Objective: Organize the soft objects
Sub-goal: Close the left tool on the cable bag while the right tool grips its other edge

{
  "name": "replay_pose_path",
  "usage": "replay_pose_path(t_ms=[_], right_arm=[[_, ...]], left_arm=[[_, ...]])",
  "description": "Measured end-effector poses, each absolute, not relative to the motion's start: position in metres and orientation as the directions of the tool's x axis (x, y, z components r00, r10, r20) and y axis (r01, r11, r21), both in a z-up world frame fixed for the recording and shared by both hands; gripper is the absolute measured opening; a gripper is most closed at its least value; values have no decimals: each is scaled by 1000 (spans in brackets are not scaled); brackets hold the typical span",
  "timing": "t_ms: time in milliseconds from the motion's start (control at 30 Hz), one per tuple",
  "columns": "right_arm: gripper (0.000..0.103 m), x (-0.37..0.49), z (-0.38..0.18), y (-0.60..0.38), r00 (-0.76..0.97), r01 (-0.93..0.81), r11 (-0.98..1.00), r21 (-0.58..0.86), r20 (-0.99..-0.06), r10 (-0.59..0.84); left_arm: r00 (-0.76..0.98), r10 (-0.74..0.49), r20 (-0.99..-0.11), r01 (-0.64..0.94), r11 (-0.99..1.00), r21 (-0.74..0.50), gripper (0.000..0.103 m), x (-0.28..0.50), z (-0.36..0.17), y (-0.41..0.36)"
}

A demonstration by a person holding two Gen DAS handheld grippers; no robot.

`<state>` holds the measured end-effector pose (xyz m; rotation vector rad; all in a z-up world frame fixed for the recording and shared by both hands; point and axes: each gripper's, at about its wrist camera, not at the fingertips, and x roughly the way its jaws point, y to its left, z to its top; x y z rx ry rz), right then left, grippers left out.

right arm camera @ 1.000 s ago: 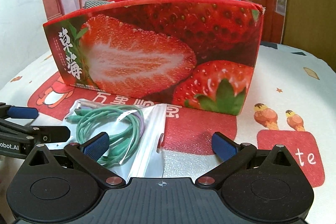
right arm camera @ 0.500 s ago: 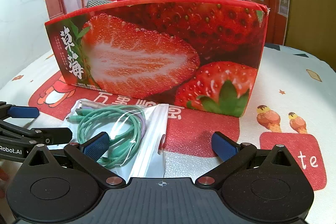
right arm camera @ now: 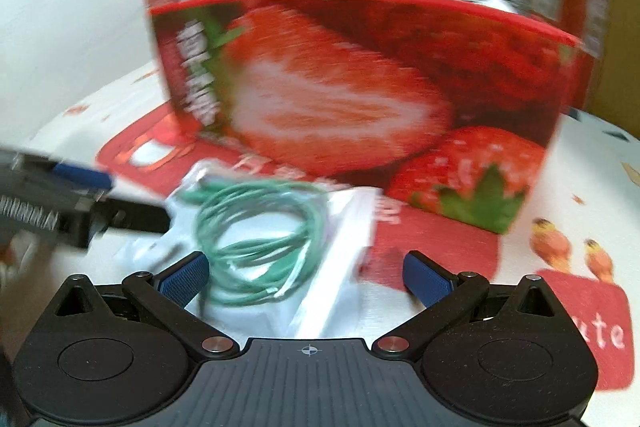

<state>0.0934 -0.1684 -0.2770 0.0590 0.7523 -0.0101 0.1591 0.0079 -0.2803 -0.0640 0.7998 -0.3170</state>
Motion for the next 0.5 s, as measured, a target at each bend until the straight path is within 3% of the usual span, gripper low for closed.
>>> replay_pose_path(t_ms=[200,333,500], right_arm=[[102,96,-277,-155,720,-62,998,19,-692,58],[101,95,-276,-158,726,-61,997,42,-684,74],[90,87,-274,-172,751,-32,992,120,-652,103]], left_arm=[[625,-374,-686,294,926,-236,84,161,-277,3],[623,-390,-678,308,919,-247,80,158,-277,-1],[627,-402,-667,306,915,-264,74,156,-279,2]])
